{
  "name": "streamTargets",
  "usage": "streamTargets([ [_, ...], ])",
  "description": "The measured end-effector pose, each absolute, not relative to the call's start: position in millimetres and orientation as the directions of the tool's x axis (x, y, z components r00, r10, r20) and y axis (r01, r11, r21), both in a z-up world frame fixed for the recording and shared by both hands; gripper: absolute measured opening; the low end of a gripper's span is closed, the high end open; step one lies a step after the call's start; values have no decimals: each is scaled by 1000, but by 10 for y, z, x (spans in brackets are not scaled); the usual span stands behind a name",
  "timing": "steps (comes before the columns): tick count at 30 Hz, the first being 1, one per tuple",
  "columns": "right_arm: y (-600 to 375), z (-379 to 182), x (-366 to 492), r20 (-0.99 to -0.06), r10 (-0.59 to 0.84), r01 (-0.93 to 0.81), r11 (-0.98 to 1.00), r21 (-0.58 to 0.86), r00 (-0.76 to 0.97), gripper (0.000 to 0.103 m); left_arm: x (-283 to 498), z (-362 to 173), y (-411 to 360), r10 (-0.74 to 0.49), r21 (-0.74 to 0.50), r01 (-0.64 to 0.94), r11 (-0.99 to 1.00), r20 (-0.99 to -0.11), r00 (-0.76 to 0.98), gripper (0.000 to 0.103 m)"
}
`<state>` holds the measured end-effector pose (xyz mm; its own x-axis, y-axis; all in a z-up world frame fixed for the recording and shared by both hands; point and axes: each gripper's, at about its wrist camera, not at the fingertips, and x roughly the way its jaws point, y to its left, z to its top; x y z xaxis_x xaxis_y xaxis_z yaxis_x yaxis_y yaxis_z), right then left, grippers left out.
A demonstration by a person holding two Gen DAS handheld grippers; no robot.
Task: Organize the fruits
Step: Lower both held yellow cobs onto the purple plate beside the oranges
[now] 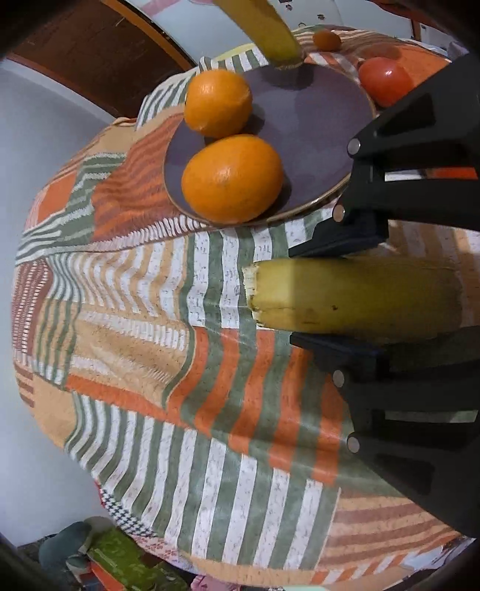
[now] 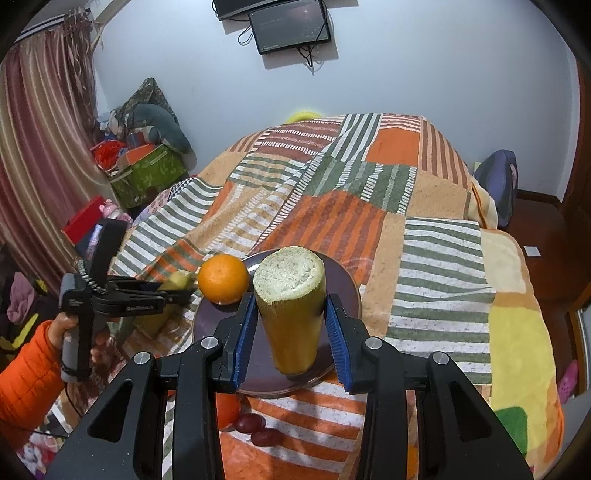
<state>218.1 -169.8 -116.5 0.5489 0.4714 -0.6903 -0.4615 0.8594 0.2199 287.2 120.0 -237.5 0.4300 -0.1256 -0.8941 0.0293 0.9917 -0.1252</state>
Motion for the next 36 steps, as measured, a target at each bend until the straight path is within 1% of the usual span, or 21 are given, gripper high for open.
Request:
streamTargets([
  [8, -1707, -1121, 2118, -689, 466, -460, 862, 212, 555, 34, 2586, -1898, 1037, -152, -132, 75, 988, -840, 522, 38],
  [17, -1712, -1137, 2107, -702, 448, -459, 868, 192, 553, 34, 2472, -1599, 709, -226, -159, 166, 973, -799, 557, 37],
  [22, -1669, -1186, 2138, -711, 453, -468, 862, 195, 538, 34, 2488, -1616, 481, -282, -188, 226, 956, -803, 525, 37],
  [26, -1597, -1253, 2162, -721, 459, -480, 854, 198, 519, 34, 2540, -1729, 298, -325, -218, 269, 938, -819, 472, 37],
  [32, -1467, -1335, 2212, -733, 470, -514, 836, 191, 493, 34, 2648, -1832, 138, -326, -203, 299, 932, -832, 450, 37],
  [36, -1387, -1364, 2261, -735, 472, -531, 828, 180, 486, 34, 2744, -1842, 145, -325, -206, 290, 935, -828, 457, 37],
])
